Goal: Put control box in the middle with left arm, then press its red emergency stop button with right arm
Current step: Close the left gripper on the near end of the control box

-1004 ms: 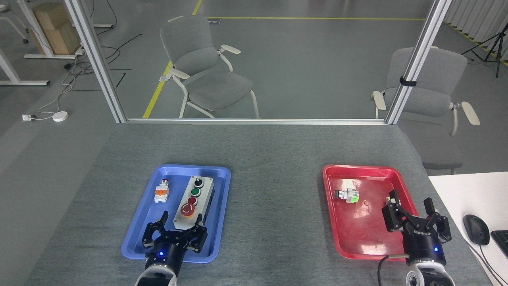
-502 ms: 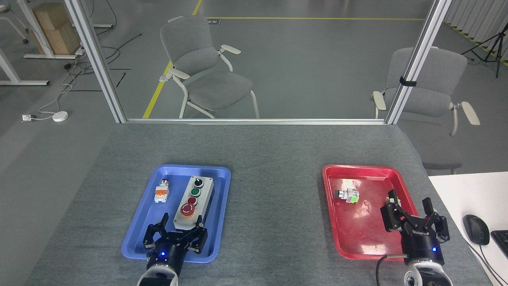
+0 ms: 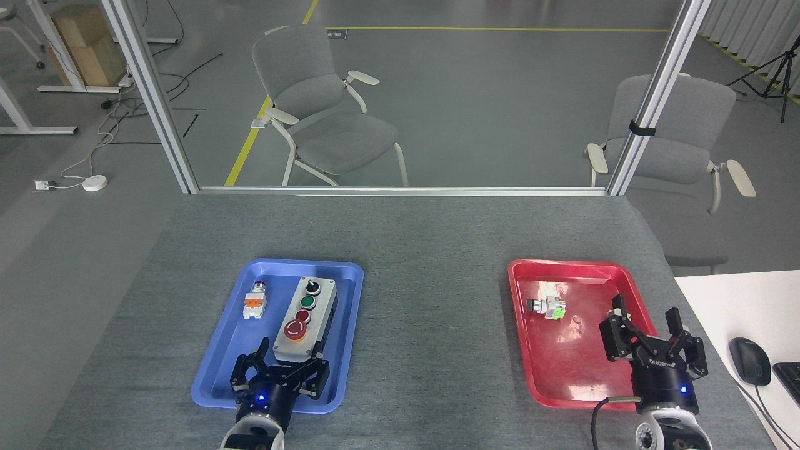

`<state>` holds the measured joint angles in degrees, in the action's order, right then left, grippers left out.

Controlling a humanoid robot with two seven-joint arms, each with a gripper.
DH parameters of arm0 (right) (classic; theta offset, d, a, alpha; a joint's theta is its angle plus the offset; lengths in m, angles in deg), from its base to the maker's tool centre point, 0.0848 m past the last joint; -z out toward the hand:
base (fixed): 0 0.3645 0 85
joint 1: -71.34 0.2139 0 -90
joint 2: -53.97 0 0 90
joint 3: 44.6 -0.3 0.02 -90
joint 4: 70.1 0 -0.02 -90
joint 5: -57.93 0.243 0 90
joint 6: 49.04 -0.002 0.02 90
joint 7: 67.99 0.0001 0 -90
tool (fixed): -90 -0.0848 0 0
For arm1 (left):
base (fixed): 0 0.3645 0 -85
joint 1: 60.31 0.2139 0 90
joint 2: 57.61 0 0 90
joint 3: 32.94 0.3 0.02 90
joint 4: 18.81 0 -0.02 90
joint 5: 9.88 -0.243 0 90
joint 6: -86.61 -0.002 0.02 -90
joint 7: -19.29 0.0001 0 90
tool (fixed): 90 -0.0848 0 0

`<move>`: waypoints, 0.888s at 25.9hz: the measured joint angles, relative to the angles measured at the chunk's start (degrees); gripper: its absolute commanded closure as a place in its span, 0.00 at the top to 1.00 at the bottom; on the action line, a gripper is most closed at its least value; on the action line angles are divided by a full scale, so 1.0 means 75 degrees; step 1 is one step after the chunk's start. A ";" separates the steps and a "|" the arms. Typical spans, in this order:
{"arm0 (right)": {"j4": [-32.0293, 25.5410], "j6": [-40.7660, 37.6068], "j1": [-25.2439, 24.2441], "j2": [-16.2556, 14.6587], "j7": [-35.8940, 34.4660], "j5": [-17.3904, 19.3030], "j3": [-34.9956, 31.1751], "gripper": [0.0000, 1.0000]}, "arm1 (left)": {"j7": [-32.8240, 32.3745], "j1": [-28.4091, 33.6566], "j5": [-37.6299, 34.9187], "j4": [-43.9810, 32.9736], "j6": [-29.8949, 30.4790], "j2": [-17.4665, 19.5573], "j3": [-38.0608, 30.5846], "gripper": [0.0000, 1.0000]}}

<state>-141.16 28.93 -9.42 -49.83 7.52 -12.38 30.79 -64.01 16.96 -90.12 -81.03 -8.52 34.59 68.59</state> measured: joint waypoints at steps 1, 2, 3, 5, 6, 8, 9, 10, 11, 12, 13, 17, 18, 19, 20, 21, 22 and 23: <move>-0.0003 0.0000 0.0006 0.0000 -0.0004 0.0000 0.0000 1.00 | 0.0000 -0.0064 0.0000 0.0086 0.0007 -0.0011 0.0002 0.99; -0.0003 0.0000 0.0006 0.0000 -0.0014 0.0000 0.0002 1.00 | 0.0001 -0.0111 0.0000 0.0173 0.0007 -0.0019 0.0001 0.99; -0.0003 0.0000 0.0006 0.0000 -0.0025 0.0000 0.0007 1.00 | 0.0001 -0.0154 0.0000 0.0269 0.0007 -0.0034 0.0001 0.99; -0.0005 -0.0003 0.0010 -0.0006 -0.0028 0.0000 0.0015 1.00 | 0.0001 -0.0275 0.0000 0.0446 0.0007 -0.0072 0.0003 0.99; -0.0005 -0.0007 0.0009 -0.0008 -0.0020 0.0000 0.0018 1.00 | 0.0001 -0.0316 0.0000 0.0528 0.0007 -0.0090 0.0004 0.99; -0.0005 -0.0009 0.0010 -0.0010 0.0003 0.0000 0.0028 1.00 | 0.0000 -0.0435 0.0000 0.0698 0.0007 -0.0148 0.0005 0.99; -0.0005 -0.0011 0.0010 -0.0011 0.0007 0.0000 0.0030 1.00 | 0.0000 -0.0503 0.0000 0.0795 0.0007 -0.0187 0.0005 0.99; -0.0005 -0.0011 0.0010 -0.0011 0.0009 0.0000 0.0030 1.00 | -0.0005 -0.0556 0.0003 0.0895 0.0007 -0.0223 0.0006 0.99; -0.0005 -0.0012 0.0010 -0.0012 0.0010 0.0000 0.0029 1.00 | -0.0013 -0.0623 0.0005 0.0992 0.0007 -0.0254 0.0006 0.99; -0.0005 -0.0013 0.0010 -0.0013 0.0012 0.0000 0.0027 1.00 | -0.0014 -0.0715 0.0007 0.1117 0.0007 -0.0286 0.0006 0.99; -0.0005 -0.0013 0.0010 -0.0015 0.0013 0.0000 0.0023 1.00 | -0.0014 -0.0772 0.0008 0.1228 0.0004 -0.0310 0.0007 0.99; -0.0007 -0.0013 0.0012 -0.0026 0.0013 0.0000 0.0012 1.00 | -0.0044 -0.1055 0.0012 0.1710 0.0023 -0.0420 0.0008 0.98; -0.0006 -0.0013 0.0012 -0.0026 0.0013 0.0000 0.0009 1.00 | -0.0051 -0.1117 0.0012 0.1808 0.0030 -0.0437 0.0009 0.98; -0.0006 -0.0013 0.0014 -0.0027 0.0014 0.0000 0.0007 1.00 | -0.0053 -0.1170 0.0012 0.1875 0.0036 -0.0448 0.0009 0.98; -0.0007 -0.0013 0.0015 -0.0029 0.0014 0.0001 0.0005 1.00 | -0.0053 -0.1215 0.0012 0.1930 0.0044 -0.0456 0.0009 0.98; -0.0007 -0.0013 0.0015 -0.0030 0.0014 0.0001 0.0004 1.00 | -0.0053 -0.1239 0.0012 0.1967 0.0053 -0.0460 0.0012 0.94; -0.0007 -0.0013 0.0015 -0.0030 0.0014 0.0001 0.0004 1.00 | -0.0053 -0.1262 0.0012 0.1997 0.0053 -0.0461 0.0022 0.87; -0.0007 -0.0013 0.0015 -0.0029 0.0014 0.0003 0.0003 1.00 | -0.0053 -0.1289 0.0012 0.2014 0.0053 -0.0463 0.0045 0.76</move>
<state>-141.21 28.83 -9.31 -50.05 7.63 -12.36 30.82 -64.41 7.29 -90.03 -65.93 -8.12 31.12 68.92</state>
